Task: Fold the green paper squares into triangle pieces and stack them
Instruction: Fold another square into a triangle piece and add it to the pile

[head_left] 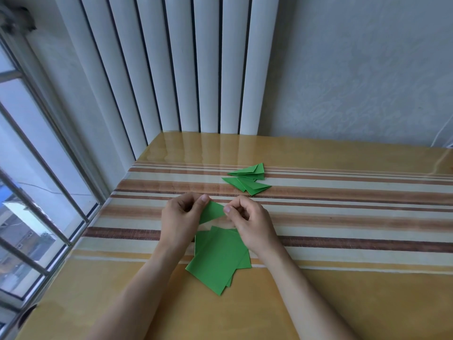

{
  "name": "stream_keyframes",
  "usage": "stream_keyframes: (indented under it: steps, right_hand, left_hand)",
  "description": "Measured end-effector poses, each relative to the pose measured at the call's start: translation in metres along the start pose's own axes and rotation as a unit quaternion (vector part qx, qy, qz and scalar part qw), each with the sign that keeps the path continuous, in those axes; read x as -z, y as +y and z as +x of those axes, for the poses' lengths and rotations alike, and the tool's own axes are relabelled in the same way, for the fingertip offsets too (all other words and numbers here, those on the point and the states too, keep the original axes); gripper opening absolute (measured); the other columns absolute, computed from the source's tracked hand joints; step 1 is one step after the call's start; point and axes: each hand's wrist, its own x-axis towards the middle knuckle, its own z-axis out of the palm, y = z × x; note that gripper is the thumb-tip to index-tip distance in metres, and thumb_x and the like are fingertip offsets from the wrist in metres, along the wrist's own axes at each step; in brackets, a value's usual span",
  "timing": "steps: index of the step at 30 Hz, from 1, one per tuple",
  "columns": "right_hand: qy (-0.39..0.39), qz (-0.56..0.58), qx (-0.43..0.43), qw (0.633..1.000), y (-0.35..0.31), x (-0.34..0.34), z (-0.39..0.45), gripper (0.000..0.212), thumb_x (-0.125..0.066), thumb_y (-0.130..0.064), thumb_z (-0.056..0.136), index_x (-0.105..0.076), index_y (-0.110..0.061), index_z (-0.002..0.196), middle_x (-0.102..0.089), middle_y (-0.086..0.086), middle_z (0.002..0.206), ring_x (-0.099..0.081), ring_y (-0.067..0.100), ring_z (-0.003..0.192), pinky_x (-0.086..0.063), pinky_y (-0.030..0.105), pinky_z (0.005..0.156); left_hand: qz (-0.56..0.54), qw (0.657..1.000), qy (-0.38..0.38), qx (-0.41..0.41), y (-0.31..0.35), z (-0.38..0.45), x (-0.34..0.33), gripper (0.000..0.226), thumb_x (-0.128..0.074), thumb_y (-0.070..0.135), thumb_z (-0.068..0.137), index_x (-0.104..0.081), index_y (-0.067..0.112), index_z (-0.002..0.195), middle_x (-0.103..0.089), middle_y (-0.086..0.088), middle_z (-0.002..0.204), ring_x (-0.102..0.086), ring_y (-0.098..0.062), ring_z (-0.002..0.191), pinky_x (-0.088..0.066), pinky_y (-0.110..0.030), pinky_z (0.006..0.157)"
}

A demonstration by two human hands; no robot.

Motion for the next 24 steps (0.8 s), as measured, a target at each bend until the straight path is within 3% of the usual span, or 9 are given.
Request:
stream_keyframes:
  steps: [3, 7, 11, 13, 17, 20, 22, 24]
  right_hand:
    - [0.002, 0.016, -0.01, 1.0, -0.0002, -0.001, -0.0002, 0.014, -0.067, -0.028, 0.101, -0.068, -0.024, 0.087, -0.063, -0.016, 0.077, -0.059, 0.006, 0.075, -0.049, 0.028, 0.07]
    - [0.043, 0.08, -0.041, 0.995, -0.0037, -0.0006, 0.0005, 0.018, -0.068, -0.031, 0.1, -0.07, -0.02, 0.086, -0.064, -0.008, 0.071, -0.059, 0.014, 0.07, -0.053, 0.044, 0.07]
    - [0.105, 0.144, -0.072, 0.981, -0.0055, 0.0031, 0.0013, 0.021, -0.069, -0.027, 0.1, -0.07, -0.012, 0.086, -0.063, -0.003, 0.066, -0.058, 0.016, 0.066, -0.05, 0.041, 0.07]
    - [0.113, 0.165, -0.075, 0.977, -0.0046, 0.0044, 0.0016, 0.02, -0.069, -0.027, 0.1, -0.07, -0.012, 0.087, -0.063, -0.004, 0.067, -0.059, 0.017, 0.068, -0.051, 0.042, 0.072]
    - [0.048, 0.151, -0.07, 0.985, -0.0034, 0.0028, 0.0017, 0.017, -0.068, -0.028, 0.101, -0.071, -0.014, 0.092, -0.071, 0.007, 0.081, -0.066, 0.015, 0.076, -0.057, 0.051, 0.08]
    - [0.023, 0.113, -0.044, 0.992, -0.005, 0.001, 0.0014, 0.024, -0.065, -0.045, 0.093, -0.067, -0.022, 0.087, -0.068, 0.01, 0.083, -0.064, 0.024, 0.077, -0.055, 0.061, 0.08]
    - [0.003, 0.076, -0.026, 0.997, -0.0062, 0.0029, 0.0007, 0.022, -0.064, -0.047, 0.094, -0.064, -0.026, 0.085, -0.061, -0.003, 0.076, -0.059, 0.019, 0.074, -0.054, 0.056, 0.075]
    - [-0.038, 0.034, 0.003, 0.999, -0.008, 0.0038, -0.002, 0.019, -0.064, -0.037, 0.101, -0.065, -0.026, 0.086, -0.057, -0.008, 0.072, -0.053, 0.011, 0.07, -0.049, 0.042, 0.066]
  left_hand:
    - [-0.015, 1.0, 0.001, 0.008, -0.0007, 0.0, -0.0005, 0.03, -0.072, 0.031, 0.096, -0.072, 0.01, 0.074, -0.067, -0.021, 0.069, -0.058, -0.024, 0.061, -0.048, -0.043, 0.059]
    - [-0.043, 0.998, -0.023, 0.029, 0.0006, 0.001, 0.0007, 0.025, -0.07, 0.032, 0.097, -0.077, 0.014, 0.081, -0.073, -0.021, 0.08, -0.067, -0.037, 0.07, -0.057, -0.049, 0.066]
    - [-0.029, 0.993, -0.1, 0.052, 0.0062, -0.0031, -0.0004, 0.012, -0.074, 0.019, 0.094, -0.076, 0.009, 0.088, -0.074, -0.004, 0.076, -0.066, -0.01, 0.065, -0.058, -0.023, 0.062]
    - [-0.015, 0.99, -0.134, 0.05, 0.0045, -0.0044, -0.0014, 0.009, -0.075, 0.017, 0.092, -0.075, 0.008, 0.089, -0.074, -0.005, 0.077, -0.065, -0.011, 0.067, -0.057, -0.022, 0.067]
    - [-0.052, 0.99, -0.115, 0.059, 0.0034, -0.0037, -0.0009, 0.007, -0.074, 0.011, 0.093, -0.073, 0.005, 0.091, -0.073, -0.007, 0.076, -0.067, -0.016, 0.071, -0.06, -0.025, 0.068]
    - [-0.054, 0.991, -0.102, 0.065, 0.0046, -0.0038, -0.0031, 0.009, -0.07, 0.012, 0.097, -0.072, 0.005, 0.092, -0.072, -0.008, 0.076, -0.069, -0.019, 0.071, -0.06, -0.027, 0.069]
    - [-0.021, 0.993, -0.112, 0.044, 0.004, -0.0045, -0.0064, 0.011, -0.069, 0.018, 0.099, -0.072, 0.01, 0.092, -0.071, -0.005, 0.076, -0.067, -0.019, 0.07, -0.057, -0.032, 0.07]
    - [0.007, 0.992, -0.124, 0.007, 0.0047, -0.0065, -0.0085, 0.01, -0.072, 0.025, 0.097, -0.073, 0.017, 0.09, -0.072, -0.004, 0.08, -0.065, -0.02, 0.072, -0.054, -0.032, 0.07]
